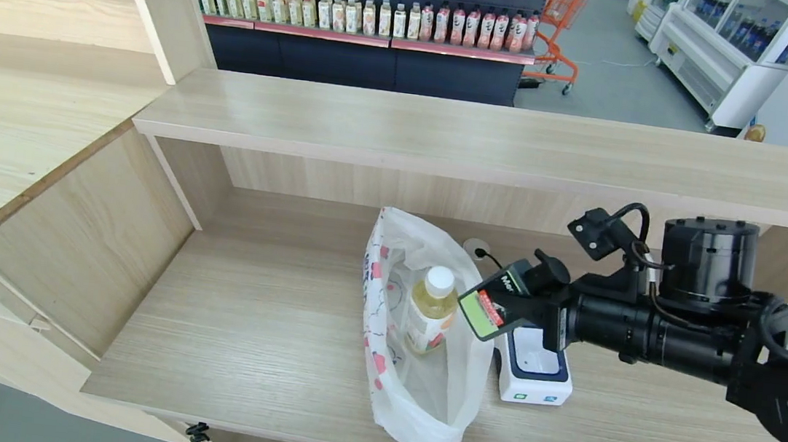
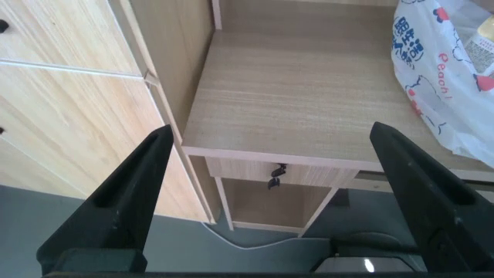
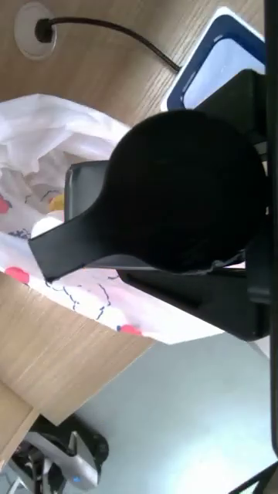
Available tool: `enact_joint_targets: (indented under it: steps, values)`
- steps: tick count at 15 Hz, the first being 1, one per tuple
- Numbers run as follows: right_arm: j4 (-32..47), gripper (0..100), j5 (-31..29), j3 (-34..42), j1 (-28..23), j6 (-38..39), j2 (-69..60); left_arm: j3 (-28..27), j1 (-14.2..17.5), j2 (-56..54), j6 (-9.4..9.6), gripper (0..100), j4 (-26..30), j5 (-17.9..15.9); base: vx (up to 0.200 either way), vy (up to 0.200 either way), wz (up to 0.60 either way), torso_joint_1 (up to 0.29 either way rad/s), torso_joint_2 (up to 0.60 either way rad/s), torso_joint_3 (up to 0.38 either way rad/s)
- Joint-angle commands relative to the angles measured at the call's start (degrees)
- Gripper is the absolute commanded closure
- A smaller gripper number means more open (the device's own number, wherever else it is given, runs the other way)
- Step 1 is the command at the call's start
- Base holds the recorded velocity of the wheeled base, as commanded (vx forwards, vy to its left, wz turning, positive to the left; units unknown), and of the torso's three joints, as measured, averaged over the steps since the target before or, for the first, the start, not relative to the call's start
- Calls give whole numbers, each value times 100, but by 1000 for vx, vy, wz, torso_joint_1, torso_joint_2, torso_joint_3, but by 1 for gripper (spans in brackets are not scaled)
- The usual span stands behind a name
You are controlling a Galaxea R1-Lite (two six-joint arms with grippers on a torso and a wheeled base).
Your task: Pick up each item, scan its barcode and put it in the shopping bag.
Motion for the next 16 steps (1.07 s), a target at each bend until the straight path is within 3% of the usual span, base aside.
enact_joint_targets:
  steps: [1,6,10,16]
  values:
    - [6,100,-6,-53,208,20,583,1,0,-2,-3,0,4,2,0,0,0,0,0,0]
    - [-47,100,-155,-115,322,-76,1172,1,0,-2,-3,0,4,2,0,0,0,0,0,0]
    - [-1251,100,-199,-115,489,-155,1858,1,0,-2,-3,0,4,2,0,0,0,0,0,0]
    - [-1515,100,-225,-44,586,-762,2174,10,0,-2,-3,0,4,2,0,0,0,0,0,0]
